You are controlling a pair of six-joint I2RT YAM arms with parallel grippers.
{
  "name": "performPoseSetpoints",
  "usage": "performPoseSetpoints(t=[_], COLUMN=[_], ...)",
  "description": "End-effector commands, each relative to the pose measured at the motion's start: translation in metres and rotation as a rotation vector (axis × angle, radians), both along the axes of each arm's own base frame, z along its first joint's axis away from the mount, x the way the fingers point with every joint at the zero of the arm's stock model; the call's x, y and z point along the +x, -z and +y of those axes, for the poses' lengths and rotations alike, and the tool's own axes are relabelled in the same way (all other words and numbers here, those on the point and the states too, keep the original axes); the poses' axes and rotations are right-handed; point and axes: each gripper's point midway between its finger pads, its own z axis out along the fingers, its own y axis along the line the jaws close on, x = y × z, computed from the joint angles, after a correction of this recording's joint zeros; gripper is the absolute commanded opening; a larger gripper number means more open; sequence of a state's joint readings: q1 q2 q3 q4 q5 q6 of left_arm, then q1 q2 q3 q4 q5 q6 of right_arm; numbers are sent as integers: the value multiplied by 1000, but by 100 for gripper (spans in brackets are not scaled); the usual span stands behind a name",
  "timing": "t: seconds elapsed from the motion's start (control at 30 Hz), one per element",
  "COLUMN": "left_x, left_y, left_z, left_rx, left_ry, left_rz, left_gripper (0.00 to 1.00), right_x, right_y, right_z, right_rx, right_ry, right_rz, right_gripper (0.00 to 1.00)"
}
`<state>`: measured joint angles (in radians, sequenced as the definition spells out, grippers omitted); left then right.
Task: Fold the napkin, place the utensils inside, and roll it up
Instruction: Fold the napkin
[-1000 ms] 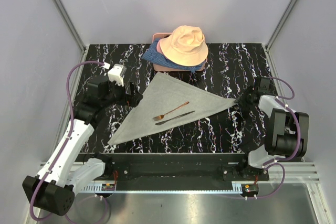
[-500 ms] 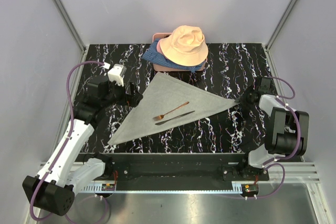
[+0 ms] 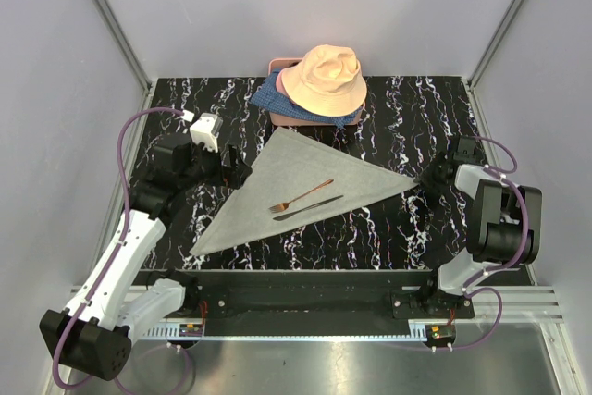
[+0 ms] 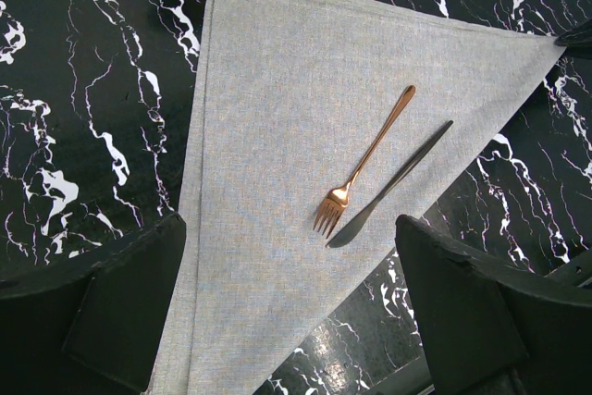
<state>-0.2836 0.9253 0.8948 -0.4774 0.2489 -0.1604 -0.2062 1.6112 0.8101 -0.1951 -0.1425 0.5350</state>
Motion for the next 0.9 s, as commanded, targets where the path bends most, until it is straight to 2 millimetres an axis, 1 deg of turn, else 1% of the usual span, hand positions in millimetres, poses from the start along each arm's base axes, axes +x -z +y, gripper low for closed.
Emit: performPoseSetpoints(t=[0.0,0.33,0.5,0.63,0.73,0.77,0.8,0.83,0.87], left_x=[6,5,4,4,5,6,6,6,6], left_y=[-8,-8,-8,-9,-8,-8,-7,-7,-6], left_z=[0,0,0,-1,1,2,3,3,4], left_rx=[6,5,3,1,5,6,8,11,11], left_ry=[-3,-1,2,3,-7,-12,-20,-22,-26], left_rz=[-42,-43,-44,-47,-43,-42,-43,-40,-40], left_gripper=[99,99,99,99,99,99,99,99,99], right_x=[12,15,17,20,24,25,26,29,31], right_y=[-1,1,2,-2,-5,-7,-12,-15,-22], right_z=[-13,-11,-9,-6,-1,0,5,6,12], right_rx=[-37,-21,-15,-5,8,11,29,35,52], right_ry=[21,8,-8,-39,-86,-93,-121,-130,-154], right_rz=[-19,-16,-17,-30,-46,-53,-75,-92,-116], right_gripper=[32,23,21,17,8,4,0,0,0])
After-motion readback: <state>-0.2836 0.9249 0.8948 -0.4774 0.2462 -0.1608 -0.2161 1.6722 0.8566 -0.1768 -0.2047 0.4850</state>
